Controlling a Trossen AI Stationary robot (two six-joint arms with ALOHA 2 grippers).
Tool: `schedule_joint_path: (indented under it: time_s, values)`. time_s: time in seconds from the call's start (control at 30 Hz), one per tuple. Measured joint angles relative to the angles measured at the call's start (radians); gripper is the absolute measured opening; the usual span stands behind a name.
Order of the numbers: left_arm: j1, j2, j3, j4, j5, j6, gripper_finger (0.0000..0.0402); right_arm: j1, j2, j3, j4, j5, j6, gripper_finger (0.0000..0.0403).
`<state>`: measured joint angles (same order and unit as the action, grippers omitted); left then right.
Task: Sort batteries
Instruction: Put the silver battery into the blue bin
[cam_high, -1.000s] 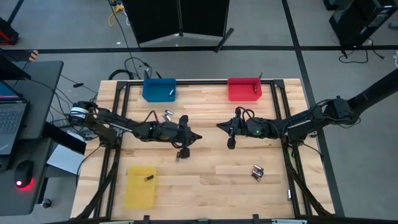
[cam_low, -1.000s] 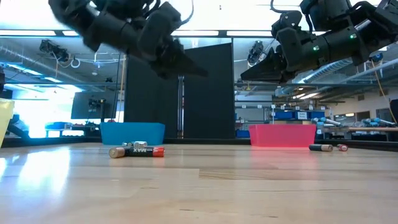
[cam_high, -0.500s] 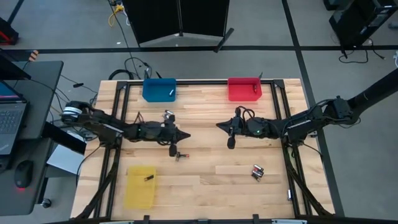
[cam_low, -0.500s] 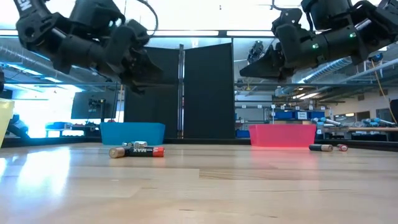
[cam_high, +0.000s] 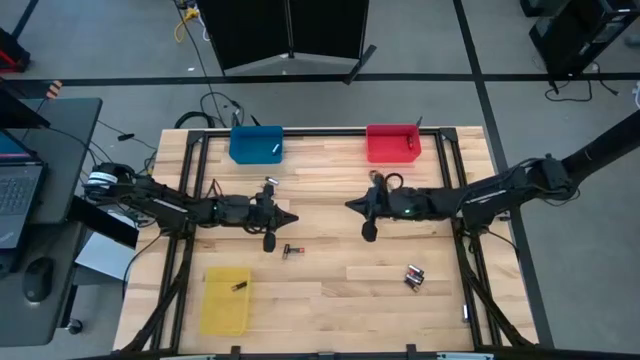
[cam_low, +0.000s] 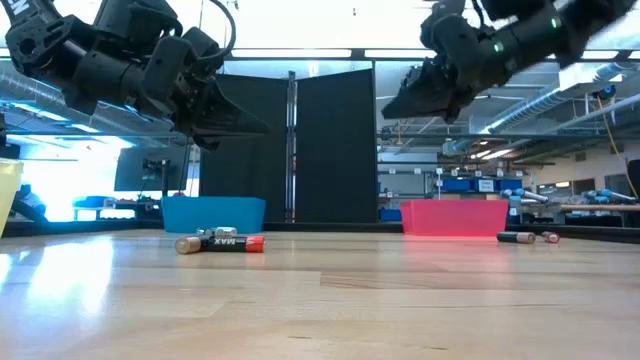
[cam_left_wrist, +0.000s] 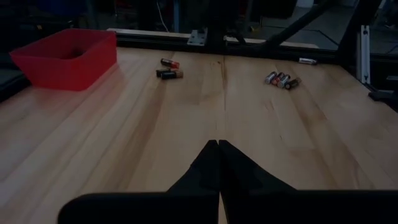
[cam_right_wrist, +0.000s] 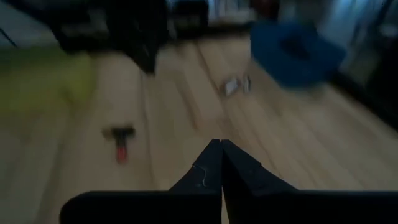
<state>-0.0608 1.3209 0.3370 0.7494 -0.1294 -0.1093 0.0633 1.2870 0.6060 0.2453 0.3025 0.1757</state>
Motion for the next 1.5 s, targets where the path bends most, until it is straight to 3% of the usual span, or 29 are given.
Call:
schedule_joint_path:
  time_s: [0.23,0.37,0.5,0.73,0.93,1.27,1.5]
  values:
    - [0.000,0.000,0.000,0.003,-0.012,0.004,0.0006,0.016,-0.002,0.274,-0.721,0.060,0.214,0.0034]
    - [0.001,0.000,0.000,0.004,-0.017,0.004,0.0006,0.015,-0.002,0.329,-0.968,0.056,0.369,0.0035]
    - [0.016,0.000,0.000,0.005,-0.019,0.007,0.0007,-0.003,-0.002,0.331,-1.130,-0.019,0.544,0.0034]
    - [0.056,0.000,0.001,0.039,-0.022,0.028,0.0007,0.002,0.003,0.331,-1.152,-0.181,0.605,0.0056]
    - [0.078,0.000,0.001,0.039,-0.022,0.031,0.0007,0.096,0.003,0.331,-1.163,-0.282,0.630,0.0091]
    - [0.080,0.000,0.001,0.034,-0.022,0.058,0.0007,0.345,0.003,0.227,-1.153,-0.297,0.920,0.0126]
    - [0.080,0.000,0.002,-0.004,-0.022,0.054,0.0007,0.404,0.003,0.161,-1.108,-0.324,1.019,0.0127]
